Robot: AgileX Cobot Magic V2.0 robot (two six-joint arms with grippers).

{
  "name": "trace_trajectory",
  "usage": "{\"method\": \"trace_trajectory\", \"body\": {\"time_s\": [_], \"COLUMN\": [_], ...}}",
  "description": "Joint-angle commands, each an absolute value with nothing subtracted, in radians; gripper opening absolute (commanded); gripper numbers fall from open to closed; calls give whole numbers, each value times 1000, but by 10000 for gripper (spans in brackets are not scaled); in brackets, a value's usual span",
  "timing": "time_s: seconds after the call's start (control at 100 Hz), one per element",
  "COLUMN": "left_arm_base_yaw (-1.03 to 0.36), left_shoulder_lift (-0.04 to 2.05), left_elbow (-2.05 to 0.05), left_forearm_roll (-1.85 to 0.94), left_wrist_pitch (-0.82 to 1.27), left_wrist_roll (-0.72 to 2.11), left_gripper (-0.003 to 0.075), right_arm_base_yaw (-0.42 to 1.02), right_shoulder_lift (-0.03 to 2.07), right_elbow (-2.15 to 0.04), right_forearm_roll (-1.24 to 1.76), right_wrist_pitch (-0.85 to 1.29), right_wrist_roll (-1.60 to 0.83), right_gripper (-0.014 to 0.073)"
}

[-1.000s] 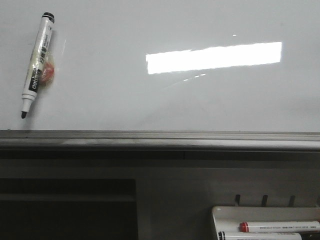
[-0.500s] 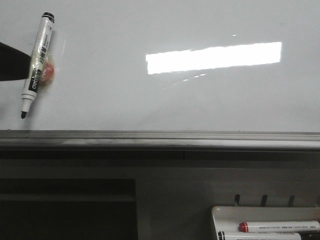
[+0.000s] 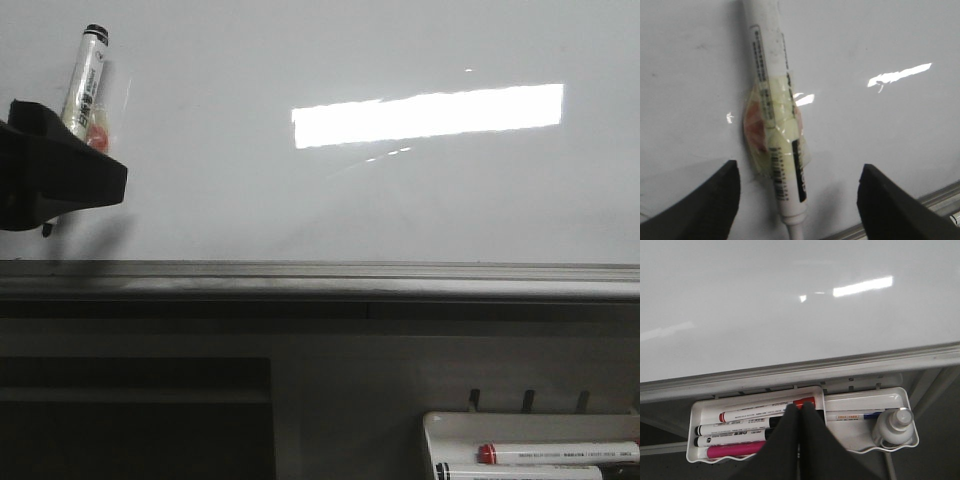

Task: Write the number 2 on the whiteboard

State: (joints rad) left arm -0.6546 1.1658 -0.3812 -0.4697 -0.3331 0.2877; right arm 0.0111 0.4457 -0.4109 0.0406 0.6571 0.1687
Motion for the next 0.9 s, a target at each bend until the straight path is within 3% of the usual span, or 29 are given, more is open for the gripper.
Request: {"method": "trace_trajectory", "body": {"time_s": [0.0, 0.08, 0.17, 0.36, 0.57, 0.67, 0.79, 0.89], "left_arm_base_yaw": [-662, -662, -662, -662, -713, -759, -829, -905], "left_shoulder_lift": [1169, 1183, 1185, 1159, 1011, 958, 931, 933], "left_elbow": [-414, -414, -414, -414, -414, -414, -414, -414], "left_forearm_roll": [-494, -564, -572, -499, -212, -44, 61, 129], "left_wrist_pitch": [-423, -423, -423, -369, -207, -155, -144, -144], "left_wrist_roll": [284, 285, 285, 285, 285, 285, 285, 285], "left_gripper": [382, 220, -25, -20, -20, -20, -20, -20], "right_arm_base_yaw": [10, 10, 10, 14, 78, 125, 216, 327], "right_shoulder_lift": [457, 457, 457, 457, 457, 457, 477, 507], "right_elbow": [-436, -436, -436, -436, -436, -437, -448, -452], "right_forearm_roll": [41, 43, 45, 220, 808, 946, 992, 1018], "right_wrist_pitch": [604, 612, 612, 628, 659, 661, 663, 652], "right_wrist_roll": [166, 166, 166, 97, -610, -803, -880, -954], "right_gripper": [-60, -60, -60, -60, -55, 46, 251, 335]}}
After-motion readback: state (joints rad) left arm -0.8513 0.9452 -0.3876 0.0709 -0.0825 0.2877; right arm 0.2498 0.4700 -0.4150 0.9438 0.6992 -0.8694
